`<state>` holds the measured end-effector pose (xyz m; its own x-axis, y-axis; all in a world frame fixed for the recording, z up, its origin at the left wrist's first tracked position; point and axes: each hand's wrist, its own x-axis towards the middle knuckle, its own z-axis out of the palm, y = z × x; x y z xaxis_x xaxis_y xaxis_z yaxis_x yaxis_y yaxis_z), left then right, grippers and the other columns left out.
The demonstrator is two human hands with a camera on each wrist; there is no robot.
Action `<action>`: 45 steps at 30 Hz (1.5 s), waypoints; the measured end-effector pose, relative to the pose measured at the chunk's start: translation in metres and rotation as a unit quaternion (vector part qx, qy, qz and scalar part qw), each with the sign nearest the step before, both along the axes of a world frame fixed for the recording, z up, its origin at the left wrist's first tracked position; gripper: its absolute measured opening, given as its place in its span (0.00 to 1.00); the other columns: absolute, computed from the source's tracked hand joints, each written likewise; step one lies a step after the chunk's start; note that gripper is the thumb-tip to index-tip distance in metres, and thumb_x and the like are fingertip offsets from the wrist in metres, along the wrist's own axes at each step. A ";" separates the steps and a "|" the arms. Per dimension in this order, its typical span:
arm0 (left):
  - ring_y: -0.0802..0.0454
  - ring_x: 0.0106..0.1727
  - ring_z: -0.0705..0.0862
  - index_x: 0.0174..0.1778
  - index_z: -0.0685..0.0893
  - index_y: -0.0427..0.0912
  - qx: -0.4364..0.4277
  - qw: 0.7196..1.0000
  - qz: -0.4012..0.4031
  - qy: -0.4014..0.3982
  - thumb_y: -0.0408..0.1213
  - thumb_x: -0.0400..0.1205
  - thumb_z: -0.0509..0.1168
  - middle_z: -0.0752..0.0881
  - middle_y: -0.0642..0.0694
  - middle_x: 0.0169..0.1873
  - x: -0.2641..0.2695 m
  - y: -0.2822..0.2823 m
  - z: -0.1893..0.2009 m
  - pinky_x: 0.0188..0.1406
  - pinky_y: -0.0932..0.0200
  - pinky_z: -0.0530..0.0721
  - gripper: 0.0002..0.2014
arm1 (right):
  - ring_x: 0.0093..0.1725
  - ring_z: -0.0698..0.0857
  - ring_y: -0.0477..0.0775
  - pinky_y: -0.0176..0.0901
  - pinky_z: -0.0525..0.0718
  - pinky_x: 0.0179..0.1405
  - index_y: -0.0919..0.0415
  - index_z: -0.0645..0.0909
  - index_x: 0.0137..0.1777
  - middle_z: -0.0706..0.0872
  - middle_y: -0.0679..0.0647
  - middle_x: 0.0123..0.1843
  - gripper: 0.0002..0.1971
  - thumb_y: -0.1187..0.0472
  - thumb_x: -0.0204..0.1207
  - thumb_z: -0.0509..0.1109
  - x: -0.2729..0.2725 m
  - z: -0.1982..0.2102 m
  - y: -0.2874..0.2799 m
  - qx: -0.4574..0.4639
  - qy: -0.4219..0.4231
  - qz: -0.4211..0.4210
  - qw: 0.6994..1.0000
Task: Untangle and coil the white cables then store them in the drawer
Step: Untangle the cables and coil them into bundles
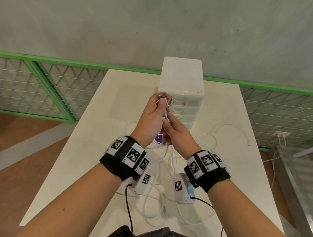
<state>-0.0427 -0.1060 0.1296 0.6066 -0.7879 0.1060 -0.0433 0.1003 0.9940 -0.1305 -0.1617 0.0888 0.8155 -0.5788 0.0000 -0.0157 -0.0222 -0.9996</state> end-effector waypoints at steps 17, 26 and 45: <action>0.41 0.70 0.71 0.72 0.72 0.33 0.149 0.908 0.158 -0.358 0.36 0.84 0.61 0.76 0.35 0.66 0.041 0.016 -0.038 0.69 0.56 0.66 0.20 | 0.33 0.76 0.44 0.43 0.70 0.38 0.50 0.75 0.40 0.80 0.43 0.32 0.13 0.55 0.84 0.53 -0.015 0.004 -0.020 -0.341 0.222 0.038 0.913; 0.64 0.22 0.73 0.29 0.79 0.50 0.199 0.943 -0.143 -0.225 0.48 0.88 0.48 0.75 0.54 0.22 0.021 0.009 -0.018 0.30 0.65 0.69 0.24 | 0.31 0.76 0.45 0.44 0.73 0.36 0.60 0.81 0.41 0.81 0.50 0.31 0.11 0.59 0.81 0.61 -0.013 0.027 -0.041 -0.354 0.158 0.023 0.921; 0.59 0.19 0.50 0.28 0.63 0.44 -0.010 0.968 -0.153 0.198 0.51 0.88 0.43 0.60 0.56 0.16 0.023 0.005 0.051 0.18 0.64 0.49 0.24 | 0.29 0.73 0.47 0.52 0.75 0.33 0.46 0.75 0.45 0.73 0.46 0.29 0.09 0.55 0.83 0.54 -0.005 -0.013 -0.022 -0.223 0.028 -0.056 0.973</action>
<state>-0.0195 -0.1010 0.1806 0.3422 -0.9371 -0.0696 0.3748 0.0682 0.9246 -0.1360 -0.1838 0.0757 0.7539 -0.6159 0.2288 -0.0968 -0.4486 -0.8885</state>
